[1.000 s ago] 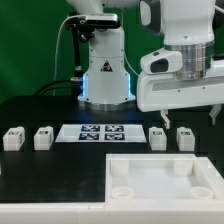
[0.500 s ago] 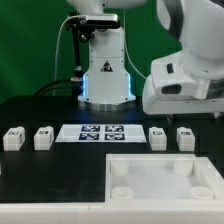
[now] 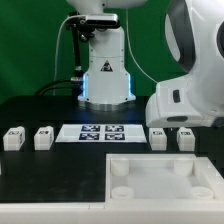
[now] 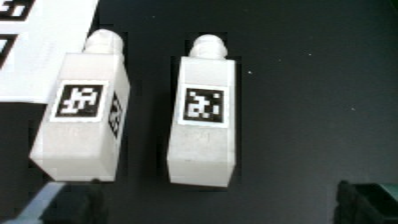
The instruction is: Assemble one leg
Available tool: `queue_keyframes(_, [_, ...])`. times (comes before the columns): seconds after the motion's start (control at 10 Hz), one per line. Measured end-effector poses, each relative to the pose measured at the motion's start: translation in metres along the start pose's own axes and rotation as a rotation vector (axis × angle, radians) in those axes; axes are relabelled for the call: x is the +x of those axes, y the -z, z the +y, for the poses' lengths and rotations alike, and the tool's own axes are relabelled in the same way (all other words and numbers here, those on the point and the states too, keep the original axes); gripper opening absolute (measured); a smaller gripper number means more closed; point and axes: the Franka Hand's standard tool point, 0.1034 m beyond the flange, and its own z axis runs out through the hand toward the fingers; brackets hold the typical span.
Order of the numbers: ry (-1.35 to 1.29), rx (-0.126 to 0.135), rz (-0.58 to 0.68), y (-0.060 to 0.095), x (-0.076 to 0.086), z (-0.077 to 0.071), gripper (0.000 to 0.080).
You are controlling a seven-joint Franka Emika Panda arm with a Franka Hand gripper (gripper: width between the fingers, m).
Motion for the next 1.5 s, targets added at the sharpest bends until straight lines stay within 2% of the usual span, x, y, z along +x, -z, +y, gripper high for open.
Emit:
queue_keyframes(0.1, [-0.007,0.004,0.004,-0.015,0.007,0.003,0.0648])
queue_keyframes(0.4, [-0.018,-0.005,-0.016,-0.048,0.005,0.006,0.0648])
queue_keyframes(0.7, [-0.025,-0.011,-0.041,-0.061,0.003,0.005,0.0648])
queue_keyframes(1.0, [-0.019,-0.013,-0.041,-0.061,0.003,0.004,0.0648])
queue_keyframes(1.2, [-0.018,-0.013,-0.041,-0.061,0.003,0.004,0.0387])
queue_keyframes(1.3, [-0.018,-0.013,-0.041,-0.061,0.003,0.004,0.0288])
queue_keyframes(1.5, [-0.018,-0.013,-0.041,-0.061,0.003,0.004,0.0289])
